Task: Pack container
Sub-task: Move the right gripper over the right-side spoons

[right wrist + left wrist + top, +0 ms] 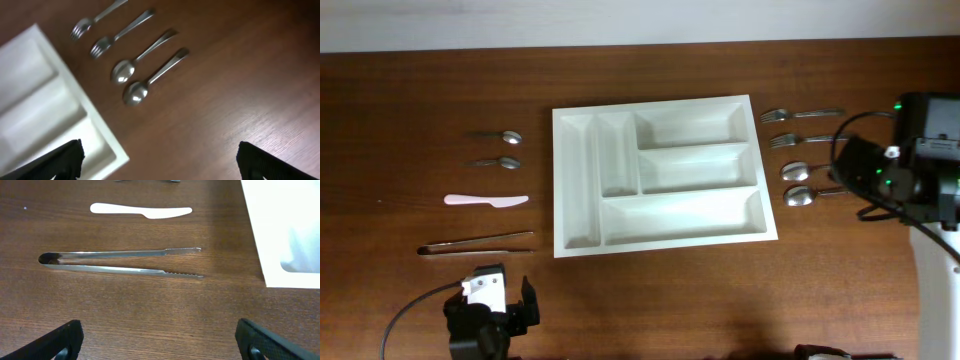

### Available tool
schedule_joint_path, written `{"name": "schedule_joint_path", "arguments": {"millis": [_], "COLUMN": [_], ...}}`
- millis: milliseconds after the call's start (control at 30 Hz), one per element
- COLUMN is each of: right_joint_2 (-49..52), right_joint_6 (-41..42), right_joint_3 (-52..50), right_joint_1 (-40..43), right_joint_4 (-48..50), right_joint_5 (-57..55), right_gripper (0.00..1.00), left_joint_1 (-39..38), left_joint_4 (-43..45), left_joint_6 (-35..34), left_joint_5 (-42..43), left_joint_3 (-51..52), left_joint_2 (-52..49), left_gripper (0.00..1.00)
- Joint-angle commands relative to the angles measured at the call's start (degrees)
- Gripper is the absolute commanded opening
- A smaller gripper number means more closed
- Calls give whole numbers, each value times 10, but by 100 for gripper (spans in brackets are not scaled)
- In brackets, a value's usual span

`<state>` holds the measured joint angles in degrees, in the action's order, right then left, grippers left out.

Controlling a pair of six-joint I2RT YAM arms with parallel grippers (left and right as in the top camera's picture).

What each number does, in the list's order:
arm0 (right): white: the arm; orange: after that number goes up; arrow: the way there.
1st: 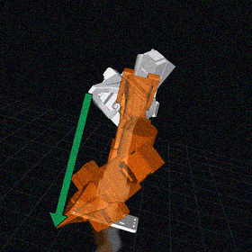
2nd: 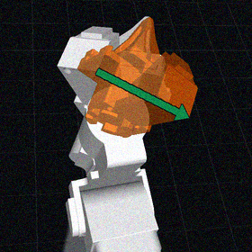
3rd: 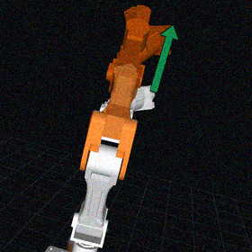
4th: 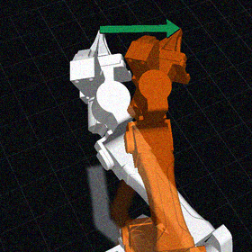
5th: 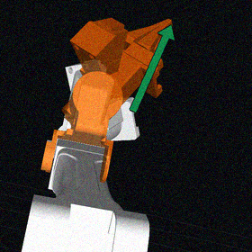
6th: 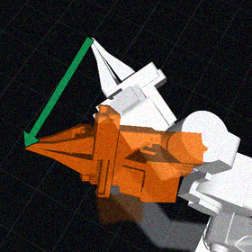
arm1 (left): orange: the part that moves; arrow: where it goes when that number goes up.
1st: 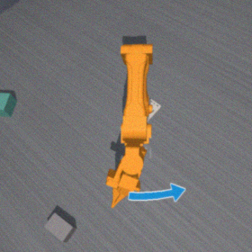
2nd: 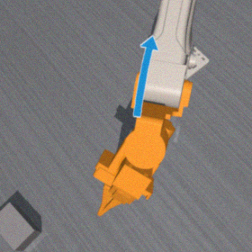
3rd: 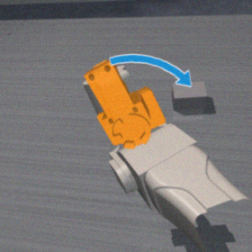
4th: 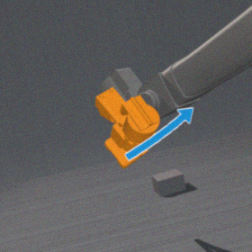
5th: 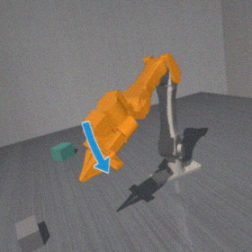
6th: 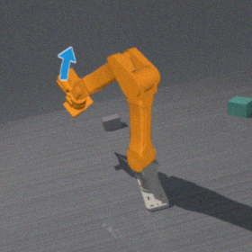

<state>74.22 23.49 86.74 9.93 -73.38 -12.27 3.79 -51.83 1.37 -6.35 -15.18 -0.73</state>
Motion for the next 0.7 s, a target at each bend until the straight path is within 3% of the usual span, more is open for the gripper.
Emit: {"name": "schedule_joint_path", "arguments": {"millis": [0, 233, 367, 500, 667], "right_joint_2": [2, 2, 12, 58, 153], "right_joint_6": [34, 35, 105, 163, 167], "right_joint_3": [8, 8, 8, 8, 8], "right_joint_1": [32, 45, 47, 71, 102], "right_joint_4": [14, 6, 10, 27, 66], "right_joint_5": [12, 5, -30, -34, -22], "right_gripper": [99, 100, 99, 99, 99], "left_joint_1": [3, 3, 3, 3, 3], "left_joint_4": [0, 0, 0, 0, 0], "left_joint_6": [11, 11, 11, 11, 11], "left_joint_5": [4, 4, 4, 4, 4], "left_joint_3": [2, 2, 2, 2, 2], "left_joint_2": [4, 4, 4, 4, 4], "left_gripper": [99, 99, 99, 99, 99]}}
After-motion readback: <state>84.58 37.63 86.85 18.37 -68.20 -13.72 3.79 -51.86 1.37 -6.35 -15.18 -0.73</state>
